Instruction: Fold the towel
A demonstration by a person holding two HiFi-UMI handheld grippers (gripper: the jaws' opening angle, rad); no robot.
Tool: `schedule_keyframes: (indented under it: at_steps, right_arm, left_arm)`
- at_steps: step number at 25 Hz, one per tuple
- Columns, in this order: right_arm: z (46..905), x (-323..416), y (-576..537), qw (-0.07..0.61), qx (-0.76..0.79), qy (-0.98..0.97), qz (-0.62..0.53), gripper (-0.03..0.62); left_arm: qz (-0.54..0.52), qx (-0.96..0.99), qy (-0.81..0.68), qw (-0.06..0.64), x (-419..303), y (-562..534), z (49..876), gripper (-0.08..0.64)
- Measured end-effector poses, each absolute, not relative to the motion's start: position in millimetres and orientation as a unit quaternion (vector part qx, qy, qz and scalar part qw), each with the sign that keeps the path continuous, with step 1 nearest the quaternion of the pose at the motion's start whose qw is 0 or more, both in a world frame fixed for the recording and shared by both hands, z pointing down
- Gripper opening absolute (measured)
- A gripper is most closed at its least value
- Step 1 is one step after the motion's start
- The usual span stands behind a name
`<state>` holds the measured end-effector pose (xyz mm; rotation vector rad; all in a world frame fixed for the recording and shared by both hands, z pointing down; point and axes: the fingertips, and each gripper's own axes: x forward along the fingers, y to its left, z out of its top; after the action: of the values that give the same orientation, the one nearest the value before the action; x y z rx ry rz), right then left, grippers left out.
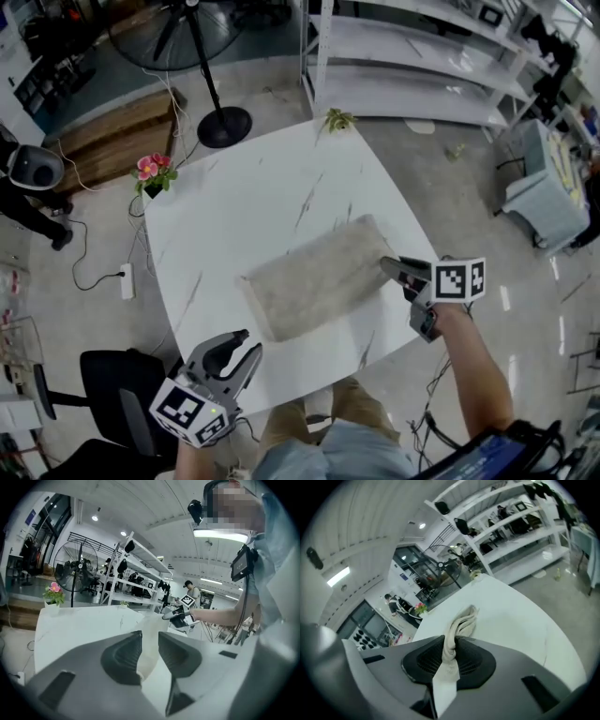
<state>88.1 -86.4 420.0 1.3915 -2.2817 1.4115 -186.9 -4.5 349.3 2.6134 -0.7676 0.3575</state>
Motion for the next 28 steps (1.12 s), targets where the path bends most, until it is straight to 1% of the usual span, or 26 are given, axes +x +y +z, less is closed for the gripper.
schedule_keyframes:
  at_steps: [7, 15, 20, 28]
  right_arm:
    - [367, 3, -85, 0.181, 0.401, -0.84, 0.318, 0.071]
    - [378, -78, -64, 0.311, 0.329, -0.87, 0.196, 0.071]
    - [396, -117, -49, 0.365, 0.289, -0.874, 0.139, 0.072]
    - [433, -154, -35, 0.418, 0.251, -0.869, 0.082, 0.074]
  left_arm:
    - [0.109, 0.931, -0.302, 0.176, -221, 18, 330, 0.11]
    - [0.1, 0.923, -0.329, 0.172, -254, 32, 326, 0.11]
    - [0.101, 0.919, -0.338, 0.178, -267, 40, 332, 0.11]
    - [0.112, 0.914, -0.339, 0.194, -275, 55, 348, 0.11]
